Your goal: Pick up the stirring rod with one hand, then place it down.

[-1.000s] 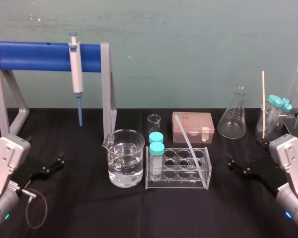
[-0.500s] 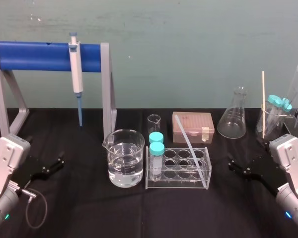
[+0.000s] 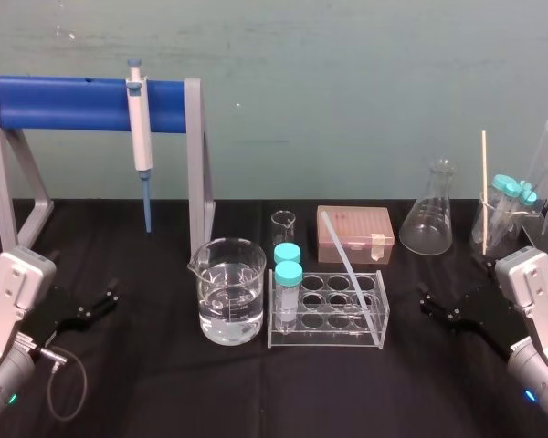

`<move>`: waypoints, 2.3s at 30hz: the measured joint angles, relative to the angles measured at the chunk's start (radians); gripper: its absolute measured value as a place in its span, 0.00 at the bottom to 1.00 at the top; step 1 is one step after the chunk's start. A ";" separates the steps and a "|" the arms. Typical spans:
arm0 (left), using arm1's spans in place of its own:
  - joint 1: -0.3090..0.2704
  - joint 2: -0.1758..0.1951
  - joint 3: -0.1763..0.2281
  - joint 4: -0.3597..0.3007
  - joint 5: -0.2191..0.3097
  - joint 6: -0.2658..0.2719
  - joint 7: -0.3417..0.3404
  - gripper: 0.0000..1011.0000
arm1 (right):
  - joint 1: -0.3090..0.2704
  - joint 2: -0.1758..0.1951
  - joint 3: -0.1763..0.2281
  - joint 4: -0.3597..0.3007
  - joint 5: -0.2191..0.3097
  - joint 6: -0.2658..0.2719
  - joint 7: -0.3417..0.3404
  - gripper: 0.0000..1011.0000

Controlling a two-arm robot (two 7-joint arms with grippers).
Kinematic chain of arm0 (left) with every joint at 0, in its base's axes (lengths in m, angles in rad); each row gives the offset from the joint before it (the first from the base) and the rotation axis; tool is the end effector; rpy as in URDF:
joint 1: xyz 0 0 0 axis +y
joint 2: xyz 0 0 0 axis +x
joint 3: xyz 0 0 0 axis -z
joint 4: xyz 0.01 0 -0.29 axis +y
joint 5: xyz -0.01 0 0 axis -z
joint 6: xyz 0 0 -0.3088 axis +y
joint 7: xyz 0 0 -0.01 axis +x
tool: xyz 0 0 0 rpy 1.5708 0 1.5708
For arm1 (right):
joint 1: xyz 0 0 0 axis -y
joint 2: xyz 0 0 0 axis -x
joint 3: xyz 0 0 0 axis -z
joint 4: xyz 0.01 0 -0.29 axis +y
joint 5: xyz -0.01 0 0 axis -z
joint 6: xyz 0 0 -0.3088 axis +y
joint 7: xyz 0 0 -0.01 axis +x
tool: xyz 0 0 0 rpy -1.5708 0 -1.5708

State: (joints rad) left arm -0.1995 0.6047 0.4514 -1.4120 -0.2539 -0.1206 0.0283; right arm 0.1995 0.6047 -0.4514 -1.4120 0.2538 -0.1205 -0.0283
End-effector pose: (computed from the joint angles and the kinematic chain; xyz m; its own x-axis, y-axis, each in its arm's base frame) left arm 0.3581 0.0827 -0.3023 0.2923 0.8803 0.3737 -0.9552 0.2874 0.0702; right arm 0.3581 -0.0827 -0.3023 0.2923 -0.8802 0.3738 0.9552 0.2873 -0.0703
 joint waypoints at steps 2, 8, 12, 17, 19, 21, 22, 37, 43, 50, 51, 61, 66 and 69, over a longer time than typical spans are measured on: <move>0.000 0.000 0.000 0.000 0.000 0.000 0.000 0.99 | 0.000 0.000 0.000 0.000 0.000 0.000 0.000 0.99; 0.000 0.000 0.000 0.000 0.000 0.000 0.000 0.99 | 0.000 0.000 0.000 0.000 0.000 0.000 0.000 0.99; 0.000 0.000 0.000 0.000 0.000 0.000 0.000 0.99 | 0.000 0.000 0.000 0.000 0.000 0.000 0.000 0.99; 0.000 0.000 0.000 0.000 0.000 0.000 0.000 0.99 | 0.000 0.000 0.000 0.000 0.000 0.000 0.000 0.99; 0.000 0.000 0.000 0.000 0.000 0.000 0.000 0.99 | 0.000 0.000 0.000 0.000 0.000 0.000 0.000 0.99; 0.000 0.000 0.000 0.000 0.000 0.000 0.000 0.99 | 0.000 0.000 0.000 0.000 0.000 0.000 0.000 0.99; 0.000 0.000 0.000 0.000 0.000 0.000 0.000 0.99 | 0.000 0.000 0.000 0.000 0.000 0.000 0.000 0.99; 0.000 0.000 0.000 0.000 0.000 0.000 0.000 0.99 | 0.000 0.000 0.000 0.000 0.000 0.000 0.000 0.99; 0.000 0.000 0.000 0.000 0.000 0.000 0.000 0.99 | -0.002 0.000 0.003 0.000 -0.003 -0.011 0.005 0.99; 0.000 0.000 0.000 0.000 0.000 0.000 0.000 0.99 | -0.005 0.002 0.015 -0.008 0.002 -0.078 0.081 0.99; 0.000 0.000 0.000 0.000 0.000 0.000 0.000 0.99 | -0.004 0.001 0.015 -0.008 0.004 -0.083 0.090 0.99; 0.000 0.000 0.000 0.000 0.000 0.000 0.000 0.99 | 0.046 -0.026 0.014 0.033 0.015 -0.128 0.190 0.99; 0.000 0.000 0.000 0.000 0.000 0.000 0.000 0.99 | 0.091 -0.052 0.014 0.085 0.052 -0.145 0.282 0.99; 0.000 0.000 0.000 0.000 0.000 0.000 0.000 0.99 | 0.108 -0.060 0.013 0.104 0.064 -0.150 0.317 0.99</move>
State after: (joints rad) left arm -0.1996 0.6047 0.4514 -1.4120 -0.2539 -0.1205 0.0283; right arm 0.3076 0.5444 -0.4382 -1.3083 0.3182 -0.2703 0.2890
